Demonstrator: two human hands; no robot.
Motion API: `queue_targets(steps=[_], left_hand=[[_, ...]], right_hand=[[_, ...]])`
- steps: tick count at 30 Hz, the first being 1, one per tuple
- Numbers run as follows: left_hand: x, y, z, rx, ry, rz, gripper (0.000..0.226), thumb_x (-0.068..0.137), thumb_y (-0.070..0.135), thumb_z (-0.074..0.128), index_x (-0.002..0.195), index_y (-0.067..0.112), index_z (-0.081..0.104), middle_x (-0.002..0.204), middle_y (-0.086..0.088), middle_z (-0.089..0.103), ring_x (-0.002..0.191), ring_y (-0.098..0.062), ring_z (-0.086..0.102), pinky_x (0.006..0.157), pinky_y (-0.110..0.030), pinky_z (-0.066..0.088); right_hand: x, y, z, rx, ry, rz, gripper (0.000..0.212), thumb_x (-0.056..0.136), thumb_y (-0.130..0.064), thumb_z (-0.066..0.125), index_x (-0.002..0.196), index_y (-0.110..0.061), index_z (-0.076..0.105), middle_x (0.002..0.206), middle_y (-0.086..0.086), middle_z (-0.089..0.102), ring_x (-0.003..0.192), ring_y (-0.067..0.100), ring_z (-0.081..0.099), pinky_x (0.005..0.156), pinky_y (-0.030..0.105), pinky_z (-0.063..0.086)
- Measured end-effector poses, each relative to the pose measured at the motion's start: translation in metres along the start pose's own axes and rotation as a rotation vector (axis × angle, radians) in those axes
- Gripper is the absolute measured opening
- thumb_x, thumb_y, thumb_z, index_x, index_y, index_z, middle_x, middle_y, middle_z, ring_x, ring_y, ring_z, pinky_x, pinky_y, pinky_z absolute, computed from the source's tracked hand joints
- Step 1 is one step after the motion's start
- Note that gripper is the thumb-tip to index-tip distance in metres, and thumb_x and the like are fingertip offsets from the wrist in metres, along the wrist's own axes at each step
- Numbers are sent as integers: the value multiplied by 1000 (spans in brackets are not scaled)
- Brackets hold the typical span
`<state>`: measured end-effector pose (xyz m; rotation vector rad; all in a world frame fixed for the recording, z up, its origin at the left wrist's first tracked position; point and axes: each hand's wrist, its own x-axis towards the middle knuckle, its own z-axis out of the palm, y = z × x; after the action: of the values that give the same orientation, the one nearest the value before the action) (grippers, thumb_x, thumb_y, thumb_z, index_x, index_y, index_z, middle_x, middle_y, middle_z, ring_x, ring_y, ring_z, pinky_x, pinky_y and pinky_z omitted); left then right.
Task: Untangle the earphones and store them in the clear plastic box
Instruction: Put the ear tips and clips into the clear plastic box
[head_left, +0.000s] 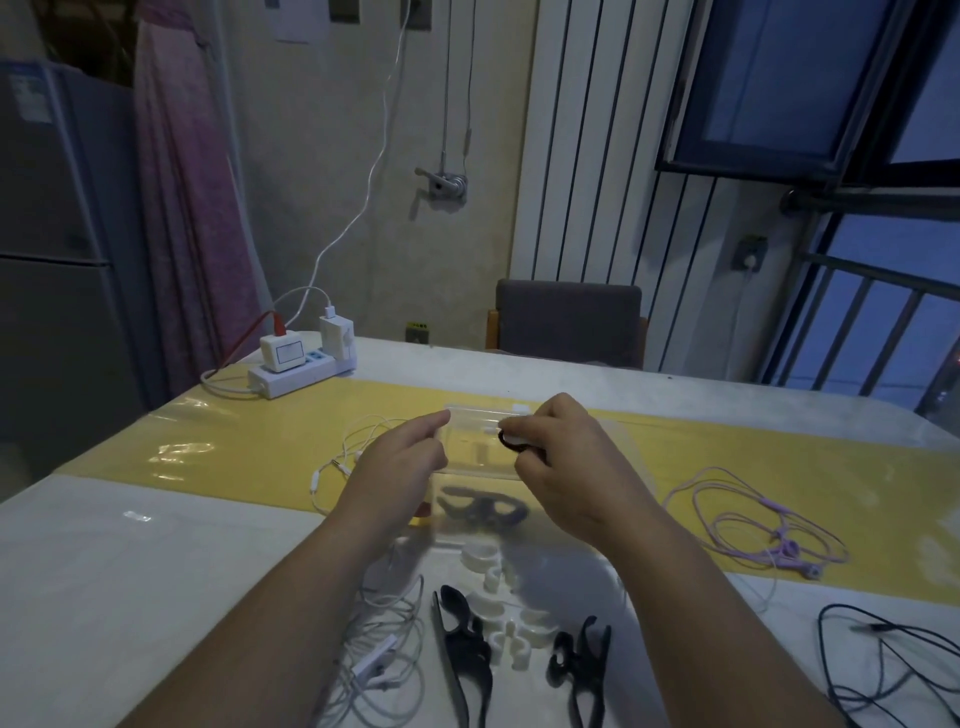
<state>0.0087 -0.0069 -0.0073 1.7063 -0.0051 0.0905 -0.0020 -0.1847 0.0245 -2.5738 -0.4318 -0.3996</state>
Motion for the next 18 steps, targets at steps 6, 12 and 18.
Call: queue_targets(steps=[6, 12, 18], left_hand=[[1, -2, -1, -9, 7, -13, 49, 89, 11, 45, 127, 38, 60, 110, 14, 54, 99, -20, 56, 76, -44, 55], [2, -1, -1, -16, 7, -15, 50, 89, 10, 44, 128, 37, 60, 105, 12, 55, 99, -23, 56, 76, -45, 55], [2, -3, 0, -20, -1, -3, 49, 87, 12, 47, 126, 40, 60, 119, 8, 55, 104, -20, 55, 76, -45, 58]], right_hand=[[-2, 2, -1, 164, 197, 131, 10, 86, -23, 67, 96, -24, 67, 93, -10, 65, 89, 11, 61, 75, 25, 49], [6, -2, 2, 47, 144, 30, 21, 88, -10, 61, 100, -22, 73, 106, -7, 65, 99, 12, 59, 84, 22, 47], [9, -1, 7, -97, 149, 10, 28, 96, -23, 53, 120, -27, 66, 138, -9, 55, 125, 15, 48, 100, 31, 39]])
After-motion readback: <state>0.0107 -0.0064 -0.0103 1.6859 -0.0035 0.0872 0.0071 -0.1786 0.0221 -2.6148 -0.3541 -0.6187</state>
